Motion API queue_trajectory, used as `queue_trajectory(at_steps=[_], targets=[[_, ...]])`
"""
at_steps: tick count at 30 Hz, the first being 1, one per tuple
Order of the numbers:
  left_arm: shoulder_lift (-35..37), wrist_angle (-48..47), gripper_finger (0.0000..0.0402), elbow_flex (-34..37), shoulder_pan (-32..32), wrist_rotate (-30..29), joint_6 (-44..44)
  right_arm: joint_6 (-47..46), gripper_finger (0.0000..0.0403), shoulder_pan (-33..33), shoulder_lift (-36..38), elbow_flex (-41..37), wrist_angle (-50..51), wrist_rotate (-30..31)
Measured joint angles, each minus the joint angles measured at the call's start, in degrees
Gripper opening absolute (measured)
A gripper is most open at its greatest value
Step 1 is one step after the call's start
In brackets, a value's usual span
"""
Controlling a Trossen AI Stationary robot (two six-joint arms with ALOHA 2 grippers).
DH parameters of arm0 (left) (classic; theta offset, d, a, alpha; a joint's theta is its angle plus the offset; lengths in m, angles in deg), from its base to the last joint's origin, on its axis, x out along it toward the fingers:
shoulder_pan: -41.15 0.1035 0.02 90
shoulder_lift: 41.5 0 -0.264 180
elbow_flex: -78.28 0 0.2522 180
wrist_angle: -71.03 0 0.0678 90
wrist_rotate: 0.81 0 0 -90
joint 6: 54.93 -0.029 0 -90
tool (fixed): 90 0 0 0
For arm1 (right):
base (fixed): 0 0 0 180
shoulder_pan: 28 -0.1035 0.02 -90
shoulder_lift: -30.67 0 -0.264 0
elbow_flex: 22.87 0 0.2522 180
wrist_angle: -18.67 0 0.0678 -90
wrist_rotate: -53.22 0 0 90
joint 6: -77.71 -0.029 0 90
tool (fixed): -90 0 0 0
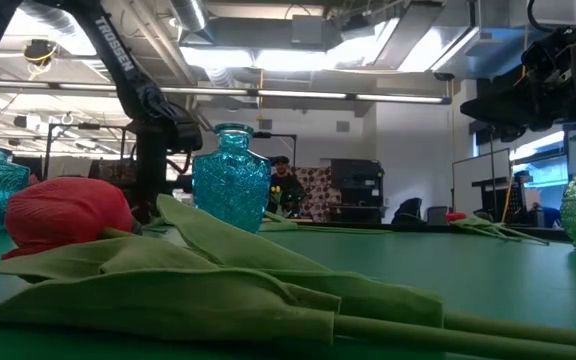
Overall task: Sort flowers into vase by color
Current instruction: Put the top left black tulip into the right blue vase
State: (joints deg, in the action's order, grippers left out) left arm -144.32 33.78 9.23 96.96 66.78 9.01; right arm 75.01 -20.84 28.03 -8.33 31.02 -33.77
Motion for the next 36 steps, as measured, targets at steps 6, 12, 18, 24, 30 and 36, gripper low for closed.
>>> queue_trajectory(at_steps=[6, 12, 18, 24, 30, 36], targets=[[2.74, 0.66, 0.0009, 0.0, -3.94, 1.4, -2.13, 0.0, 0.0024, 0.0, 0.0, 0.0, 0.0, 0.02], [11.48, 3.53, 0.0004, 0.0, -11.24, 1.28, -8.53, 0.0, 0.0024, -0.02, 0.0, 0.0, 0.0, 0.0], [23.87, 10.38, 0.0004, 0.0, -22.16, 0.33, -16.58, 0.0, 0.0024, -0.01, 0.0, 0.0, 0.01, 0.0], [32.9, 20.97, 0.0004, 0.0, -32.39, 3.16, -24.95, 0.0, 0.0024, -0.02, 0.0, 0.0, 0.0, 0.0], [36.61, 31.57, 0.0004, 0.0, -38.95, 12.0, -31.62, 0.0, 0.0024, -0.02, -0.02, 0.0, 0.0, 0.0], [38.44, 40.13, 0.0004, 0.02, -45.58, 21.74, -36.34, 0.02, 0.0024, -0.01, -0.01, 0.0, -1.93, 0.52]])
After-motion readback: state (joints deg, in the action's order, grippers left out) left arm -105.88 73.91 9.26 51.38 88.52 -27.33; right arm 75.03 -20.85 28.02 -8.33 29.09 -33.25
